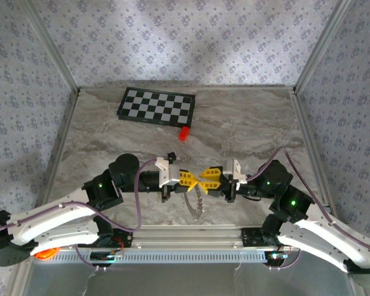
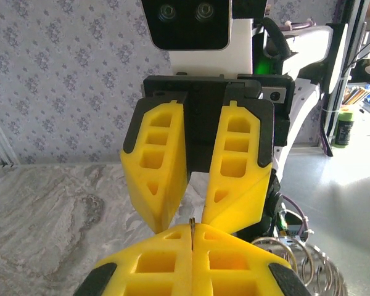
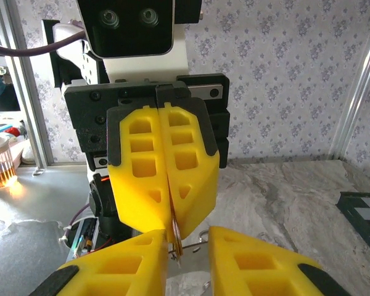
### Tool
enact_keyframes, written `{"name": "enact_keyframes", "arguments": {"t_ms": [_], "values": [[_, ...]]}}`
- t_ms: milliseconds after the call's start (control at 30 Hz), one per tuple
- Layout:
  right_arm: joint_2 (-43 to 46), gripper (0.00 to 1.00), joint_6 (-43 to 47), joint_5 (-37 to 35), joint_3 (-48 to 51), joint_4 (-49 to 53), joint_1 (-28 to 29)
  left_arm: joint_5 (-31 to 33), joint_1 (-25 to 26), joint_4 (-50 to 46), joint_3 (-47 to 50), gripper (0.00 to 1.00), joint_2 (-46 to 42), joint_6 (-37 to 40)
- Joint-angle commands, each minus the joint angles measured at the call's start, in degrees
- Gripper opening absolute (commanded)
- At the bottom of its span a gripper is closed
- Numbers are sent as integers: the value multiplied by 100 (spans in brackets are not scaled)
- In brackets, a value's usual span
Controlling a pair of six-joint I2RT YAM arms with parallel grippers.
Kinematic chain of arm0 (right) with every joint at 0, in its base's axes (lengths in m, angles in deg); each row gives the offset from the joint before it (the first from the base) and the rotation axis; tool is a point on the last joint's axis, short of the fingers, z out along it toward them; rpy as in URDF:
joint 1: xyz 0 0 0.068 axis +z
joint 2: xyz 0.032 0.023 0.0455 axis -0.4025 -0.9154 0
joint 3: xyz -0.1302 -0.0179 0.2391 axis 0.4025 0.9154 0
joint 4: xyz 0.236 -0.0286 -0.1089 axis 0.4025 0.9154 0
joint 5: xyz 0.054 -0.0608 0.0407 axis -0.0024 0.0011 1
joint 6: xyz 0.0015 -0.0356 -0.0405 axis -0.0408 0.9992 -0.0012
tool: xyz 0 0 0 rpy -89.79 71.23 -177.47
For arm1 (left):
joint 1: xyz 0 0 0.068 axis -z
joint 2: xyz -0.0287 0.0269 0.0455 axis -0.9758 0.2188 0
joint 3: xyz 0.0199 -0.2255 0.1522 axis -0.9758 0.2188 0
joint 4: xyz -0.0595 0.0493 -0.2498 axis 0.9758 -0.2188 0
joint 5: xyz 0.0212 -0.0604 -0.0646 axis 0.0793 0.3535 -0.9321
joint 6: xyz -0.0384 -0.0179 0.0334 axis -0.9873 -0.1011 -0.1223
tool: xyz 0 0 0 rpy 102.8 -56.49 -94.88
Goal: Put the keys on the keyring
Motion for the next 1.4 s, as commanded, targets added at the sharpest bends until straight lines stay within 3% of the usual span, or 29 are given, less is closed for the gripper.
{"name": "enact_keyframes", "arguments": {"t_ms": [0, 333, 500, 533, 667, 767, 1067, 1367], "values": [[-33, 23, -32, 129, -9, -5, 38, -110, 33, 278, -125, 0, -22, -33], [-105, 0, 16, 86, -102, 237, 37, -72, 33, 252, -127, 0, -21, -15], [-105, 0, 52, -51, -167, 368, 38, -42, 33, 211, -109, 0, -28, -16], [-105, 0, 62, -68, -179, 394, 38, -16, 34, 200, -107, 3, -28, -22], [-63, 0, 114, -253, -236, 529, 38, 176, 34, 12, -89, 33, -106, -99], [-32, 0, 124, -142, -247, 554, 38, 483, 33, -303, -67, 42, -305, -169], [-268, 0, 599, 142, -826, 1449, 36, 921, 31, -1594, -277, 38, -931, -263], [-710, 0, 1000, -101, -1480, 2156, 94, 847, 37, -2067, -535, 36, -700, -416]]}}
